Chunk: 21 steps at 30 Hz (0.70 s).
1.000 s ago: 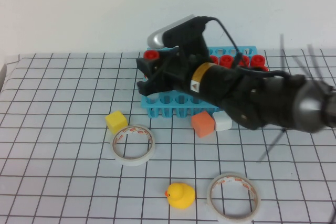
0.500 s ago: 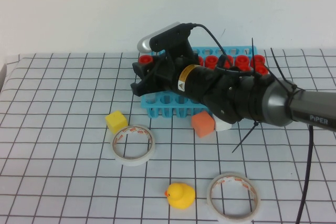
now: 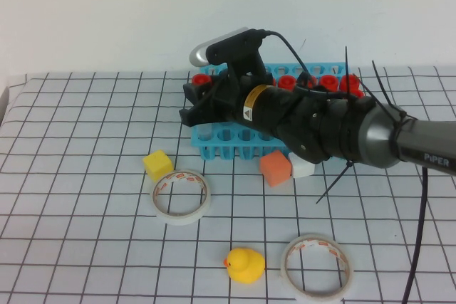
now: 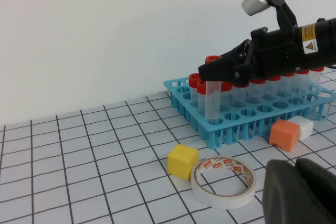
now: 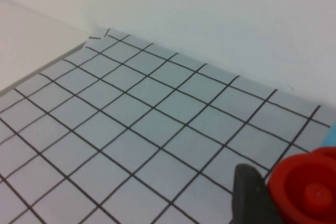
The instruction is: Place the test tubes
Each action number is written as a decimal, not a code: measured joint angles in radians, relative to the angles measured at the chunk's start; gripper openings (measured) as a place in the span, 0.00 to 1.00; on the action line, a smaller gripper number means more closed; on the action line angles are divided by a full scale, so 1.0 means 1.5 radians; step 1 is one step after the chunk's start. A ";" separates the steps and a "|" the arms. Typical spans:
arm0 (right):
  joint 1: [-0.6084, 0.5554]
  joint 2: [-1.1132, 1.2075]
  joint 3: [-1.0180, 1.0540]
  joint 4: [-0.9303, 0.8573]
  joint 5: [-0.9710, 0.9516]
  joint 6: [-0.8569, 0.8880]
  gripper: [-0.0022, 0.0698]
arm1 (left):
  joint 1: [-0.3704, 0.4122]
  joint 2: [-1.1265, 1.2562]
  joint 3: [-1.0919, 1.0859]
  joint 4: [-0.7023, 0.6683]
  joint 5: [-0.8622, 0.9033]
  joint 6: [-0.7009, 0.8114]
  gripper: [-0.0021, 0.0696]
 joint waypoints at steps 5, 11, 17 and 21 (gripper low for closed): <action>-0.001 -0.012 0.000 -0.021 0.028 0.004 0.42 | 0.000 0.000 0.000 0.000 0.000 0.000 0.03; -0.003 -0.020 0.000 -0.031 0.051 0.004 0.42 | 0.000 0.000 0.000 0.000 0.000 0.003 0.03; -0.003 -0.021 0.023 -0.053 -0.008 0.004 0.42 | 0.000 0.000 0.000 0.000 0.000 0.003 0.03; -0.003 -0.021 0.039 -0.087 -0.080 0.013 0.42 | 0.000 0.000 0.000 0.000 0.000 0.004 0.03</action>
